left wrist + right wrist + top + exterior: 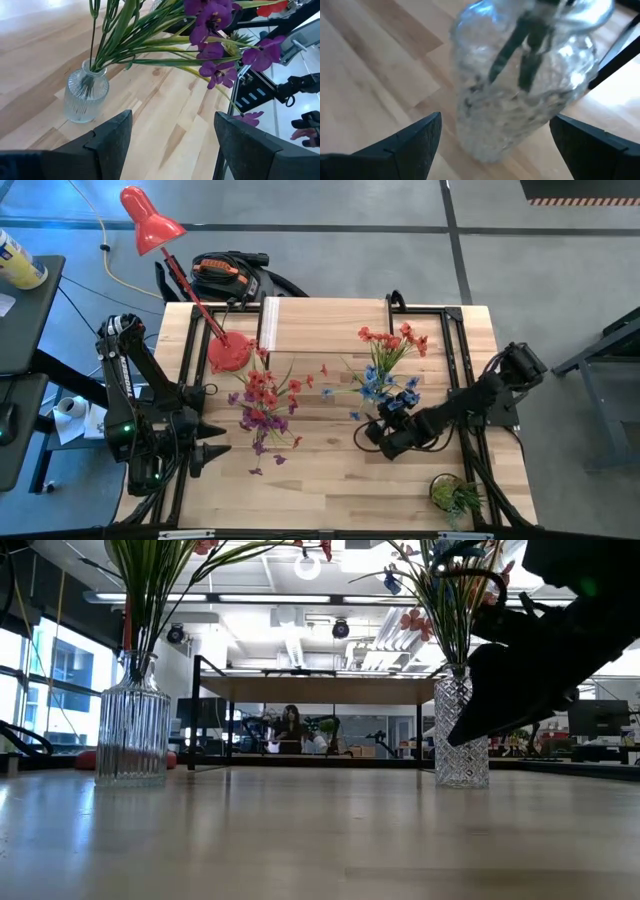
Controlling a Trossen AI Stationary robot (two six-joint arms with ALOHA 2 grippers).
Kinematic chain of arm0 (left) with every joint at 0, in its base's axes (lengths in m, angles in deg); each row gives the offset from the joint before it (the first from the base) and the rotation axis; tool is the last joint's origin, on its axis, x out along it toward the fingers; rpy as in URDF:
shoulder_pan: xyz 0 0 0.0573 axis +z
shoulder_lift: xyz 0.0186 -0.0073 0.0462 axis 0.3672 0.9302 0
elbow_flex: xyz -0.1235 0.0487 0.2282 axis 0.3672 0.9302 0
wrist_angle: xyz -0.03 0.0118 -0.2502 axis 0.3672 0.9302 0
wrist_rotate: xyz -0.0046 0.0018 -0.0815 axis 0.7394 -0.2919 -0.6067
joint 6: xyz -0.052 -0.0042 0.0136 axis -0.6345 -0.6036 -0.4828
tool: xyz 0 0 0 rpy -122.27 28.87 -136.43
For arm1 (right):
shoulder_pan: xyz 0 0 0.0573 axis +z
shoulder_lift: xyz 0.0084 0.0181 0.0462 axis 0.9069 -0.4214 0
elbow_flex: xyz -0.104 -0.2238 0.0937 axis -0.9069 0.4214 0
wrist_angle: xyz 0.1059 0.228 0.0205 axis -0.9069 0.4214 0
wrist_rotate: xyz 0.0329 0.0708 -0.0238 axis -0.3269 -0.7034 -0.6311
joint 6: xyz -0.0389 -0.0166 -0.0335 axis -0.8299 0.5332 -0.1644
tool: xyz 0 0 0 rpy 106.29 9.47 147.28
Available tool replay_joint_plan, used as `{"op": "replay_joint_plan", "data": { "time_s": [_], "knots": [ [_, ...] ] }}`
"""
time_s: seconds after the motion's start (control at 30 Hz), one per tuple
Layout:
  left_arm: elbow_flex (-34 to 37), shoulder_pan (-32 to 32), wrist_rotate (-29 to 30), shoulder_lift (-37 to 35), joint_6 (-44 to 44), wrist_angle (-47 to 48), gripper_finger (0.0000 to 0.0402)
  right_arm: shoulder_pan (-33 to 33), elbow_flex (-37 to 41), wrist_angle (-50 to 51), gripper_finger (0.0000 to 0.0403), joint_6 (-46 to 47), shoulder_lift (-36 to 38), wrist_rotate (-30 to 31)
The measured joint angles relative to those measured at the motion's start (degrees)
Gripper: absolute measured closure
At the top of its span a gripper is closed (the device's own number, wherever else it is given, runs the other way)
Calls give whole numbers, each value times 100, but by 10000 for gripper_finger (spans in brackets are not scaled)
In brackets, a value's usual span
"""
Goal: Pick and place flowers into a vace then onto a shelf
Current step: Put the right transparent flower vase containing the blue and orange flowers on the shelf
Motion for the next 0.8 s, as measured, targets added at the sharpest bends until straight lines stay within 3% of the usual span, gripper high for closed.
{"op": "replay_joint_plan", "data": {
  "time_s": [0.3, 0.8],
  "knots": [
    [0, 0, -2, 0, -2, 2, 85, -419, -1, 201, 42, -10, -4, 263],
    [-2, 0, 0, 0, -4, 4, 85, -992, -2, -674, 46, -758, -209, 527]
  ]
}}
